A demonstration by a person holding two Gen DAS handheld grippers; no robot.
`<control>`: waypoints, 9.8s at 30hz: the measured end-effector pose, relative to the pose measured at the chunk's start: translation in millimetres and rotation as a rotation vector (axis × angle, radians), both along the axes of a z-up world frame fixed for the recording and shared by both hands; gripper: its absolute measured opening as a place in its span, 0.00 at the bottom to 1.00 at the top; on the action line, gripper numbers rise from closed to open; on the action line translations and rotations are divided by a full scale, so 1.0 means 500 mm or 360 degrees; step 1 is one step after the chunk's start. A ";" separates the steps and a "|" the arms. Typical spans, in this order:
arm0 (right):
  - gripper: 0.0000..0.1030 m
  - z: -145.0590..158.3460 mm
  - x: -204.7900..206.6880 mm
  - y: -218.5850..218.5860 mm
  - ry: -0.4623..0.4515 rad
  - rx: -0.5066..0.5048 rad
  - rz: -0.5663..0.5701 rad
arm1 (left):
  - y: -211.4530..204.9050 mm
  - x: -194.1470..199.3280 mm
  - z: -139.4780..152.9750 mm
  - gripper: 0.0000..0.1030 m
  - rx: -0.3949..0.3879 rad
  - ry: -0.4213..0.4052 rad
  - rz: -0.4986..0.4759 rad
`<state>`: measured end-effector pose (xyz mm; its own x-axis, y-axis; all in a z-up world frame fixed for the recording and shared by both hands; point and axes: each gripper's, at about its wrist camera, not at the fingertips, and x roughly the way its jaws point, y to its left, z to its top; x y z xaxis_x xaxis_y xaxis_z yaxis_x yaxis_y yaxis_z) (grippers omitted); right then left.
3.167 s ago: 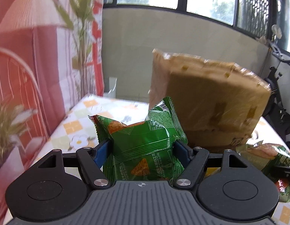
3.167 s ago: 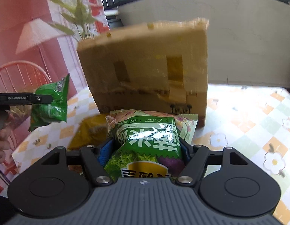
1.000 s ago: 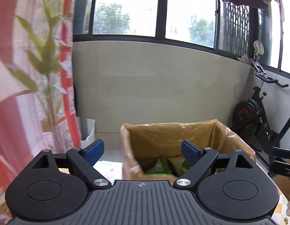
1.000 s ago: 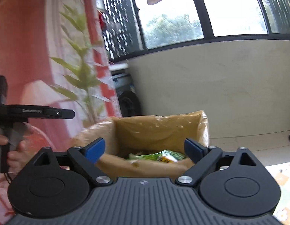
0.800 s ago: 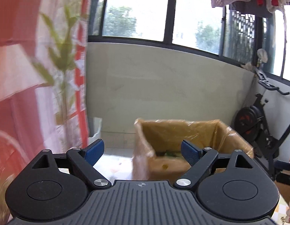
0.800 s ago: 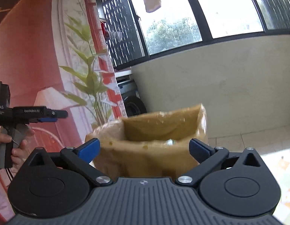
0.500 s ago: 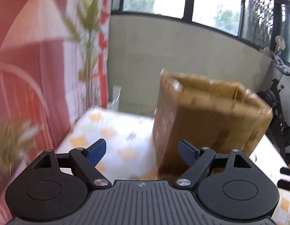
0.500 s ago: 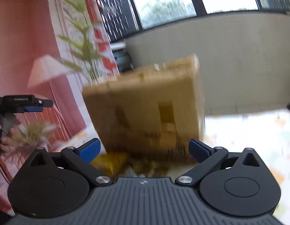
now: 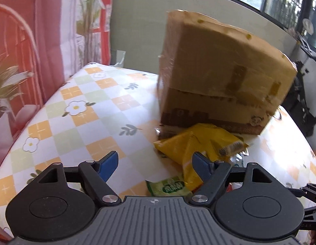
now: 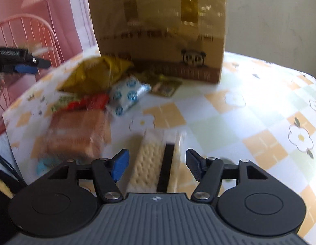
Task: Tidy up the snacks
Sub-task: 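Grasp the red meat snack with the left tool while the right tool grasps the cracker pack, then lift the red meat snack with the left tool while the right tool grasps the white cracker pack, then carry the red snack and cracker pack into the lined box and open both tools, then grasp the red wrapped snack with the right tool while the left tool lowers to the green pastry pack, then grasp the green pastry pack with the left tool while the right tool lifts the red snack, then carry the green pack and red snack into the lined box and open both tools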
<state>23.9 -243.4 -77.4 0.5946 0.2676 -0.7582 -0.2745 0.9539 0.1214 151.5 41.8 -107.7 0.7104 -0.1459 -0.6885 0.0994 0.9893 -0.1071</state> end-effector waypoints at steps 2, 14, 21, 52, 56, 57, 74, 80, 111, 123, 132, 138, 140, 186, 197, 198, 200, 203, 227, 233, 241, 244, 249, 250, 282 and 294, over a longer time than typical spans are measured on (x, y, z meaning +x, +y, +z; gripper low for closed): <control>0.57 -0.004 -0.004 -0.001 0.0015 0.0019 0.0013 | -0.010 -0.004 -0.009 0.77 0.0012 0.0005 -0.0043; 0.48 -0.030 0.097 -0.007 -0.0063 -0.0048 0.0028 | -0.033 -0.010 -0.059 0.68 -0.0104 0.0142 -0.0145; 0.48 -0.052 0.090 -0.002 -0.0223 -0.0091 0.0016 | -0.072 -0.012 -0.079 0.69 -0.0161 0.0209 -0.0265; 0.48 -0.055 0.083 -0.007 -0.0258 -0.0074 0.0016 | -0.102 0.020 -0.146 0.71 -0.0095 0.0370 -0.0191; 0.48 -0.055 0.083 -0.007 -0.0258 -0.0074 0.0017 | -0.115 0.021 -0.149 0.68 -0.0055 0.0349 -0.0239; 0.48 -0.055 0.083 -0.007 -0.0258 -0.0074 0.0017 | -0.116 0.020 -0.149 0.65 -0.0042 0.0341 -0.0253; 0.48 -0.055 0.081 -0.006 -0.0259 -0.0069 0.0016 | -0.111 -0.011 -0.118 0.39 -0.0119 0.0225 -0.0345; 0.48 -0.056 0.081 -0.007 -0.0259 -0.0069 0.0018 | -0.129 -0.026 -0.095 0.39 -0.0076 0.0132 -0.0415; 0.47 0.055 0.034 -0.051 -0.0362 0.0178 -0.0135 | -0.058 -0.043 0.052 0.41 -0.0158 -0.0223 -0.0330; 0.47 0.328 0.170 -0.040 -0.0819 0.0264 -0.0013 | -0.075 0.047 0.226 0.44 -0.0108 -0.0581 -0.0364; 0.47 0.354 0.412 -0.005 -0.0756 0.0047 -0.0154 | -0.178 0.214 0.289 0.45 0.0074 -0.0638 -0.0329; 0.48 0.298 0.476 0.013 -0.0620 -0.0086 -0.0284 | -0.265 0.293 0.246 0.57 0.0289 -0.0615 -0.0321; 0.56 0.295 0.472 0.009 -0.0649 -0.0115 -0.0331 | -0.276 0.306 0.237 0.58 0.0320 -0.0575 -0.0291; 0.82 0.082 0.108 0.171 -0.0112 0.0192 0.0147 | 0.014 -0.030 0.018 0.69 -0.0041 -0.0092 -0.0096; 0.52 0.016 0.181 0.222 0.0152 0.0140 0.0189 | 0.023 -0.028 -0.003 0.68 -0.0067 -0.0072 -0.0075; 0.52 0.009 0.189 0.222 0.0174 0.0133 0.0168 | 0.023 -0.028 -0.005 0.68 -0.0070 -0.0065 -0.0070; 0.53 0.002 0.199 0.224 0.0191 0.0132 0.0152 | 0.025 -0.027 -0.012 0.68 -0.0069 -0.0052 -0.0068; 0.53 -0.005 0.207 0.231 0.0195 0.0106 0.0169 | 0.027 -0.025 -0.022 0.68 -0.0058 -0.0032 -0.0068; 0.21 0.004 0.166 0.228 -0.0027 0.0006 0.0280 | 0.026 -0.020 -0.050 0.68 -0.0050 0.0050 -0.0068; 0.20 0.034 0.149 0.187 -0.0098 0.0101 0.0161 | 0.013 -0.014 -0.061 0.68 -0.0047 0.0087 -0.0111; 0.20 0.062 0.137 0.138 -0.0174 0.0185 0.0026 | -0.017 0.018 -0.110 0.69 -0.0022 0.0201 -0.0179; 0.20 0.068 0.133 0.129 -0.0201 0.0192 0.0012 | -0.037 0.033 -0.124 0.69 0.0009 0.0209 -0.0218; 0.21 0.073 0.130 0.118 -0.0214 0.0208 -0.0004 | -0.062 0.062 -0.146 0.70 0.0090 0.0217 -0.0217; 0.20 0.073 0.129 0.116 -0.0215 0.0210 -0.0005 | -0.065 0.064 -0.147 0.70 0.0100 0.0206 -0.0217; 0.21 0.084 0.119 0.080 -0.0246 0.0274 -0.0048 | -0.011 -0.012 -0.108 0.55 0.0168 0.0151 -0.0167; 0.21 0.163 0.125 0.043 -0.0437 0.0294 -0.0070 | 0.048 0.006 0.060 0.55 0.0099 -0.0160 -0.0082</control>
